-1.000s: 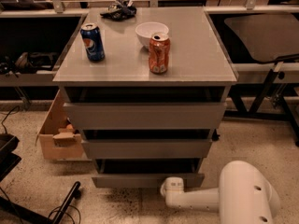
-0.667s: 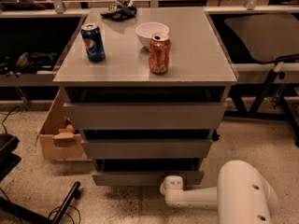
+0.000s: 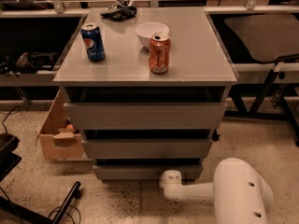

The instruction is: Close bottom drawer

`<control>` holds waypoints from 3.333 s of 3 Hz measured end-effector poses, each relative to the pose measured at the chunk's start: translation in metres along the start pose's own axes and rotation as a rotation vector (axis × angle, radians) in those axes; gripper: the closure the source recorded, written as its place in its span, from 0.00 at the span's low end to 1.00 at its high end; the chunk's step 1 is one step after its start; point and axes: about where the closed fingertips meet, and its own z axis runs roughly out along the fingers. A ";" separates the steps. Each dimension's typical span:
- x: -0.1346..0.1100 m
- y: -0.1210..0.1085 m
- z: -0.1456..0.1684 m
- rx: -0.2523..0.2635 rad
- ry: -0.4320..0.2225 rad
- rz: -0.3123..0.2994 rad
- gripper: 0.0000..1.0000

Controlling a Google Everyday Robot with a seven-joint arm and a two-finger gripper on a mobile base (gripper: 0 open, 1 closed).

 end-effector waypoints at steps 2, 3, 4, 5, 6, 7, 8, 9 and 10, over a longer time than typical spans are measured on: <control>0.000 0.000 0.000 0.000 0.000 0.000 0.82; 0.000 0.000 0.000 0.000 0.000 0.000 0.57; 0.000 0.000 0.000 0.000 0.000 0.000 0.35; 0.000 0.000 0.000 0.000 0.000 0.000 0.13; 0.000 0.000 0.000 0.000 0.000 0.000 0.13; 0.000 0.000 0.000 0.000 0.000 0.000 0.37; 0.001 0.003 -0.002 0.000 0.000 0.000 0.60; 0.006 0.013 -0.018 0.006 0.029 -0.010 0.83; 0.004 0.010 -0.077 0.052 0.085 0.001 1.00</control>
Offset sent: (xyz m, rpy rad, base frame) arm 0.0000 0.0000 0.0000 0.0000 0.0000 0.0000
